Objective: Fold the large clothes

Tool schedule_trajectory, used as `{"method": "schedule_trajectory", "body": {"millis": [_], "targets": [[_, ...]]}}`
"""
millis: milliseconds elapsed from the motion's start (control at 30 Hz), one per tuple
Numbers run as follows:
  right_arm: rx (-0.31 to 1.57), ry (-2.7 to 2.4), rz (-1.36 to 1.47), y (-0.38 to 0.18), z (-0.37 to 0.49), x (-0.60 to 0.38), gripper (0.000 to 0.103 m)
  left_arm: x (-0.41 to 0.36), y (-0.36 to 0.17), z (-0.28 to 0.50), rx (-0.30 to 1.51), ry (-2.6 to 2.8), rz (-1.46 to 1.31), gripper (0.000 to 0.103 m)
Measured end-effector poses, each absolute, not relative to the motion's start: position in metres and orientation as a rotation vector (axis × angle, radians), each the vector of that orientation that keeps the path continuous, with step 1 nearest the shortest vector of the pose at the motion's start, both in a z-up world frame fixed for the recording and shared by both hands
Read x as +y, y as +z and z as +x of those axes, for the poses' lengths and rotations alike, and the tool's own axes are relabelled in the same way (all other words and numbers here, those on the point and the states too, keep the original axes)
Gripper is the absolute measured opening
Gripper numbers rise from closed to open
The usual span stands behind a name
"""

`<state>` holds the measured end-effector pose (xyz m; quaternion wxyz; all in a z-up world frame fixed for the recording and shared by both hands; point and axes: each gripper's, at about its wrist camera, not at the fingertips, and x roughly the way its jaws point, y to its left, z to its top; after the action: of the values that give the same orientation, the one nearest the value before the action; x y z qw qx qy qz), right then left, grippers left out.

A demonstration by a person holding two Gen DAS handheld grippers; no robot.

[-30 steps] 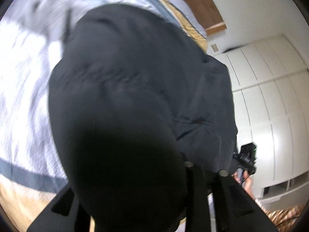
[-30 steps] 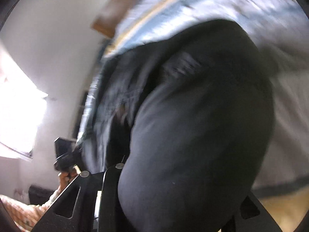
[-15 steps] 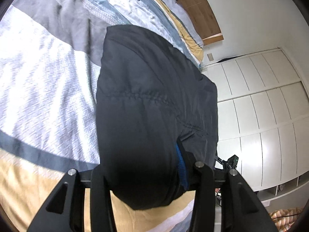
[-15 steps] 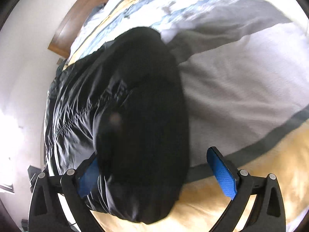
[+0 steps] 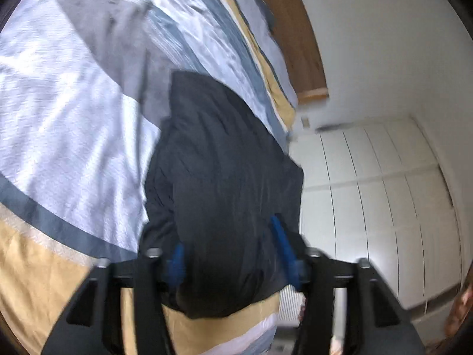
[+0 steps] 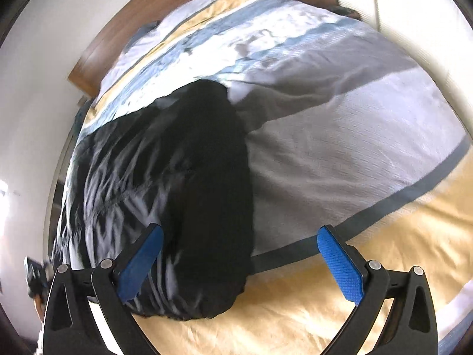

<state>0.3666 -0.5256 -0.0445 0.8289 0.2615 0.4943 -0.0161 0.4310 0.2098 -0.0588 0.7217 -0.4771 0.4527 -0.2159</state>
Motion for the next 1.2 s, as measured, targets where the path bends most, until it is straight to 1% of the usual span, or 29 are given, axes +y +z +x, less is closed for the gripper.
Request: {"method": "schedule_trajectory", "body": {"millis": [133, 267, 333, 467, 600, 700, 800, 867, 933, 1000, 1100, 1200], "targets": [[1.033, 0.001, 0.549, -0.039, 0.367, -0.512, 0.102, 0.229, -0.047, 0.425, 0.977, -0.355, -0.988, 0.061], [1.027, 0.02, 0.483, -0.027, 0.369, -0.493, 0.102, 0.233, -0.019, 0.409, 0.963, -0.246, -0.867, 0.061], [1.02, 0.032, 0.446, -0.02, 0.371, -0.482, 0.102, 0.216, -0.005, 0.405, 0.976, -0.222, -0.795, 0.061], [1.008, 0.08, 0.389, -0.01, 0.376, -0.449, 0.102, 0.163, -0.004, 0.398, 1.031, -0.247, -0.7, 0.061], [1.02, 0.114, 0.339, -0.016, 0.385, -0.416, 0.102, 0.103, -0.02, 0.399, 1.061, -0.297, -0.641, 0.061], [1.02, 0.12, 0.296, -0.023, 0.39, -0.394, 0.102, 0.064, -0.03, 0.404, 1.082, -0.28, -0.505, 0.061], [1.035, 0.123, 0.248, -0.036, 0.396, -0.378, 0.102, 0.042, -0.049, 0.416, 1.108, -0.222, -0.37, 0.061], [1.048, 0.115, 0.204, -0.045, 0.401, -0.375, 0.102, 0.041, -0.059, 0.423, 1.129, -0.19, -0.352, 0.061], [1.084, 0.089, 0.157, -0.059, 0.406, -0.379, 0.102, 0.044, -0.054, 0.428, 1.127, -0.168, -0.368, 0.061], [1.117, 0.052, 0.154, -0.066, 0.41, -0.389, 0.102, 0.042, -0.033, 0.427, 1.072, -0.17, -0.349, 0.061], [1.058, 0.021, 0.139, -0.045, 0.409, -0.395, 0.102, 0.026, -0.004, 0.428, 0.988, -0.225, -0.34, 0.061], [0.996, 0.063, 0.17, -0.028, 0.416, -0.386, 0.102, -0.008, -0.01, 0.443, 1.006, -0.3, -0.33, 0.061]]}}
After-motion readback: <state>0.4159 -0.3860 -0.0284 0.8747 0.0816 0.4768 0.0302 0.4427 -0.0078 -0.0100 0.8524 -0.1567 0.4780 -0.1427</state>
